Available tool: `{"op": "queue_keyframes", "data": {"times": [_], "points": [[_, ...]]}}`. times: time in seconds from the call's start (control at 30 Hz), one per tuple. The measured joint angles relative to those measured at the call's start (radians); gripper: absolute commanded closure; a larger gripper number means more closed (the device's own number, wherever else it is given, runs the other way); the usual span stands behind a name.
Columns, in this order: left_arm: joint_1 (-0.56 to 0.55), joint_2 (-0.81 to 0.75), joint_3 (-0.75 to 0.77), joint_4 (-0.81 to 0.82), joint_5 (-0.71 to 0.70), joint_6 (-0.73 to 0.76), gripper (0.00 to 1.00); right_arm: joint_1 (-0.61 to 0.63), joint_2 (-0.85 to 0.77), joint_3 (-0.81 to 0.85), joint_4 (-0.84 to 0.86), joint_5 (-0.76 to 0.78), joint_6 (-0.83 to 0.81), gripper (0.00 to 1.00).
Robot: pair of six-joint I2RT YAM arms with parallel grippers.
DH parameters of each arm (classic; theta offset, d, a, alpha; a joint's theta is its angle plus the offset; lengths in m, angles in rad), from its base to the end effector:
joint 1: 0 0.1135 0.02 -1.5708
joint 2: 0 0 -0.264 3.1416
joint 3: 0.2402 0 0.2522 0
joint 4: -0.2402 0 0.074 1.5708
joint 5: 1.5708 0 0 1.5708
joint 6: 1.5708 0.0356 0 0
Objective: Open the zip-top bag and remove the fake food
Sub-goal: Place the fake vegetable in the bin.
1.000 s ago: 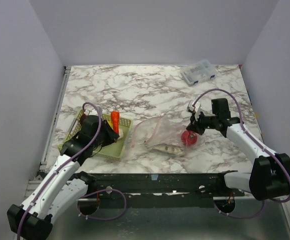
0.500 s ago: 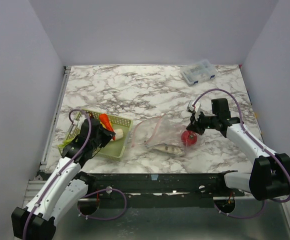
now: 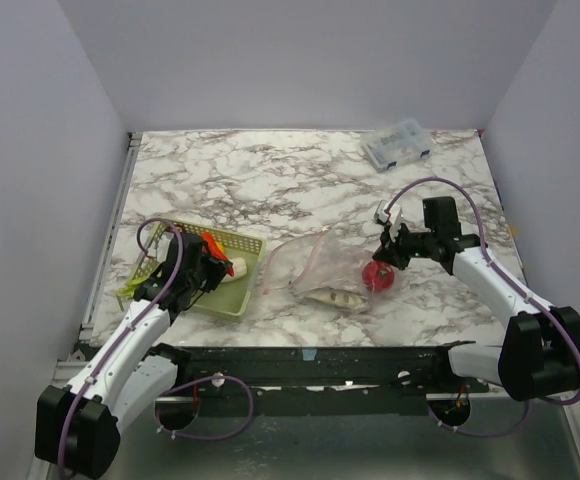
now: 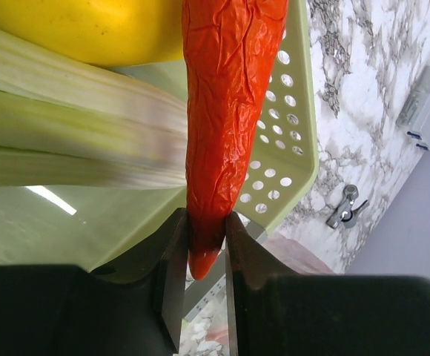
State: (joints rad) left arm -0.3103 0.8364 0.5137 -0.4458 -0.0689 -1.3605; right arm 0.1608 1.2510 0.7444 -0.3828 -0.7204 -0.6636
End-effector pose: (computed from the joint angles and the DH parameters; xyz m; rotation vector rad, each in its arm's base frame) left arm 0.1656 -0.0505 0.2125 -1.2645 2.1108 -0.7170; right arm 0.2369 0.0622 0.2195 -1.1748 1.9382 0.6214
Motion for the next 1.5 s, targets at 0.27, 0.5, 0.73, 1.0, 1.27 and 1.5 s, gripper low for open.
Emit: {"op": "queue_keyframes", "data": {"times": [0.27,0.5,0.73,1.0,1.27,1.5], "points": [[0.012,0.067,0.000,0.044,0.017,-0.027,0.80,0.000,0.000,0.000,0.000,0.001,0.000,1.00],[0.026,0.128,0.000,0.101,0.045,-0.035,0.66,0.000,0.000,0.000,0.000,0.002,0.000,1.00],[0.042,0.194,0.002,0.132,0.089,-0.033,0.53,0.000,0.000,0.000,0.000,0.002,0.000,1.00],[0.053,0.203,0.018,0.148,0.113,-0.013,0.43,0.000,0.000,0.000,0.000,0.002,0.000,1.00],[0.063,0.165,0.023,0.144,0.122,0.039,0.29,0.000,0.000,0.000,0.000,0.002,0.000,1.00],[0.067,0.083,0.045,0.113,0.134,0.146,0.20,0.000,0.000,0.000,0.000,0.002,0.000,1.00]]}}
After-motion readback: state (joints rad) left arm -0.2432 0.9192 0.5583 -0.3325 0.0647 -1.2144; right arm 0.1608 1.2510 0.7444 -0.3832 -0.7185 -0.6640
